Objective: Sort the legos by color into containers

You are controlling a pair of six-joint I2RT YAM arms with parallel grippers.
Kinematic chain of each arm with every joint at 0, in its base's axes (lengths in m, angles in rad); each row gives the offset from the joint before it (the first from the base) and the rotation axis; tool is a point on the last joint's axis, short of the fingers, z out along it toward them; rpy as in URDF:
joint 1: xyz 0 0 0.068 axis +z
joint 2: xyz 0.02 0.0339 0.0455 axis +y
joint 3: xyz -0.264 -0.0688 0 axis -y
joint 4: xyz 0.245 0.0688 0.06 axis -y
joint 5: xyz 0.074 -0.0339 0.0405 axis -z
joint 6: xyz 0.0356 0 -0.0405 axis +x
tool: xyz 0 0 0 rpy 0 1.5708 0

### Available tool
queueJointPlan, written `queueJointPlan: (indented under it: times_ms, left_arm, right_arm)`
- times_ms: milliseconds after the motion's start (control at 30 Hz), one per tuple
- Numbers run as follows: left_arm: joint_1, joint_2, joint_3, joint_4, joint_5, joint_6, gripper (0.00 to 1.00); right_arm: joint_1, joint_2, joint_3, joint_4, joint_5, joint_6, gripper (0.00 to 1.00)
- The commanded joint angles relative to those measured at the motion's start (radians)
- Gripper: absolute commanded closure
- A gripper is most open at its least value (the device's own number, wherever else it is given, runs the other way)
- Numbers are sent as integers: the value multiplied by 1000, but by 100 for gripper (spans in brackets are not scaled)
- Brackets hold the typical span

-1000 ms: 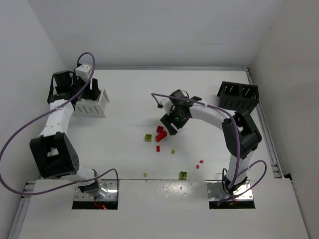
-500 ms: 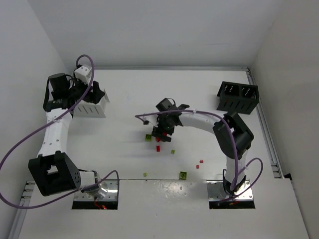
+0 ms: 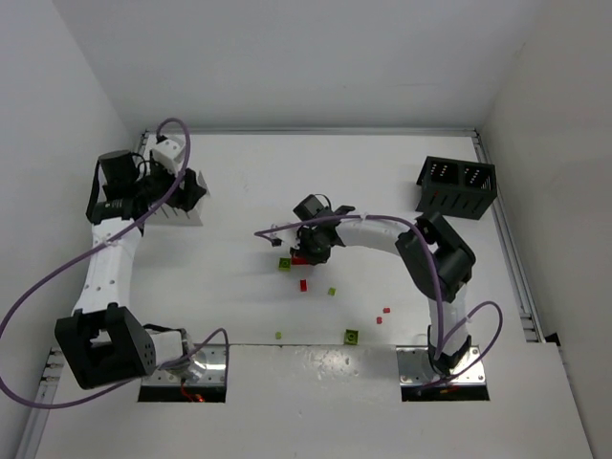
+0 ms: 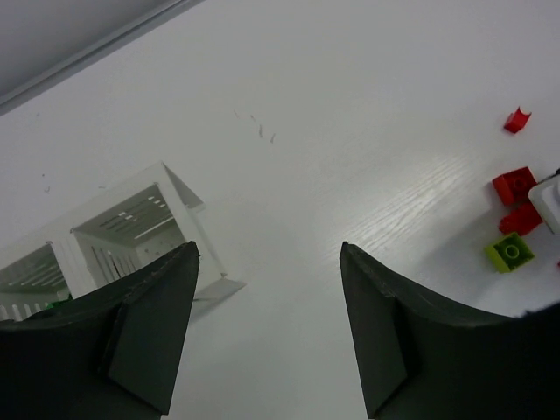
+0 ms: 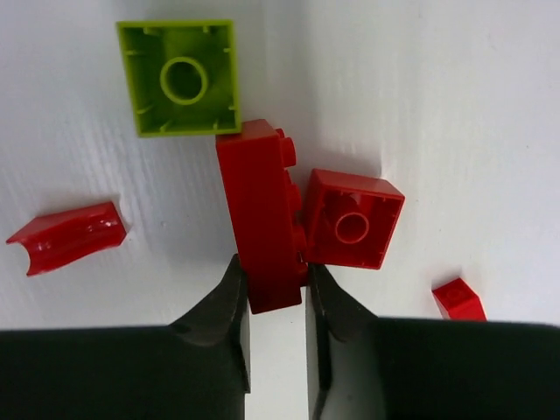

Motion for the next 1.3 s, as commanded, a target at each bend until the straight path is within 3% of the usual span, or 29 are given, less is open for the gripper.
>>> queueJointPlan:
  times_ms: [0, 100, 267, 400, 500, 633, 867, 1133, 1267]
  left_arm:
    - [-48, -61, -39, -18, 16, 103, 29]
    - [-90, -81, -72, -44, 7, 162, 29]
    - [-212, -81, -101, -140, -16, 294, 29]
    - [-344, -71, -158, -178, -66, 334, 29]
    - [-456, -51, -202, -189, -87, 334, 29]
    - [-570, -16, -274, -111, -157, 256, 29]
    - [-690, 20, -354, 40, -301, 126, 30]
    - [-713, 40, -354, 90, -367, 78, 30]
    - [-713, 75, -354, 90, -367, 57, 30]
  right_arm:
    - [6, -65, -14, 32, 25, 29, 89]
    - [-18, -180, -54, -2, -10, 82, 97]
    - [-63, -447, -117, -14, 88, 161, 98]
    - [-150, -527, -152, 17, 284, 161, 99]
    - [-279, -527, -119, 6, 336, 161, 100]
    - [-513, -470, 6, -43, 324, 170, 100]
    - [-768, -231, 324, -175, 265, 194, 100]
    - [-867, -67, 512, -305, 206, 228, 100]
    - [-888, -22, 526, -341, 166, 228, 100]
